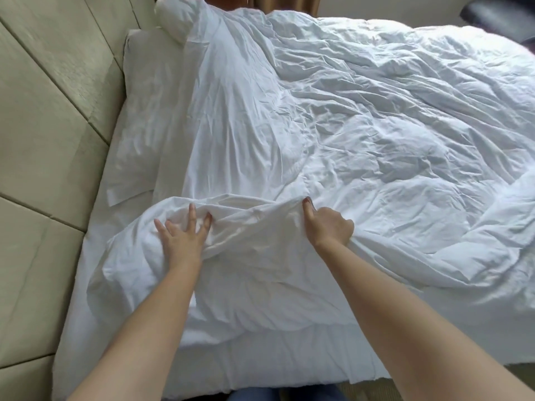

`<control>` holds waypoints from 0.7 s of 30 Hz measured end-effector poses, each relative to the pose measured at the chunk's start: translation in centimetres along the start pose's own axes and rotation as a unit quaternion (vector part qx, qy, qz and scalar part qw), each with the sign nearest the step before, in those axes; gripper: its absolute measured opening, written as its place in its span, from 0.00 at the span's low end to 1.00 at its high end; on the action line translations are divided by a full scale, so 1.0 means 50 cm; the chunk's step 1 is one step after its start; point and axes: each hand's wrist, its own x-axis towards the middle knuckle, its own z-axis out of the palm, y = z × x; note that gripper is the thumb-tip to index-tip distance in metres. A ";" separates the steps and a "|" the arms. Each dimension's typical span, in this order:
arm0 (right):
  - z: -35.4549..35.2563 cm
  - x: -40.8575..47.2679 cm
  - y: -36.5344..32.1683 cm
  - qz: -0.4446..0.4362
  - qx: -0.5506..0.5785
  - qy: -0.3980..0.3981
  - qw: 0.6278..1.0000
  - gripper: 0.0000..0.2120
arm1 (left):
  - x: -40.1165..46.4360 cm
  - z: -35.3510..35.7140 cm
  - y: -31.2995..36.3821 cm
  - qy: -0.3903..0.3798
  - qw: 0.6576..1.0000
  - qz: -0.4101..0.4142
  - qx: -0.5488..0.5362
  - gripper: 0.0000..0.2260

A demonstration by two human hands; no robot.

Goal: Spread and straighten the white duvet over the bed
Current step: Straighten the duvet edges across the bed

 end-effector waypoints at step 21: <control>-0.085 0.100 -0.037 0.087 0.108 -0.115 0.984 0.19 | 0.150 -0.227 -0.095 0.076 0.987 0.051 0.128 0.15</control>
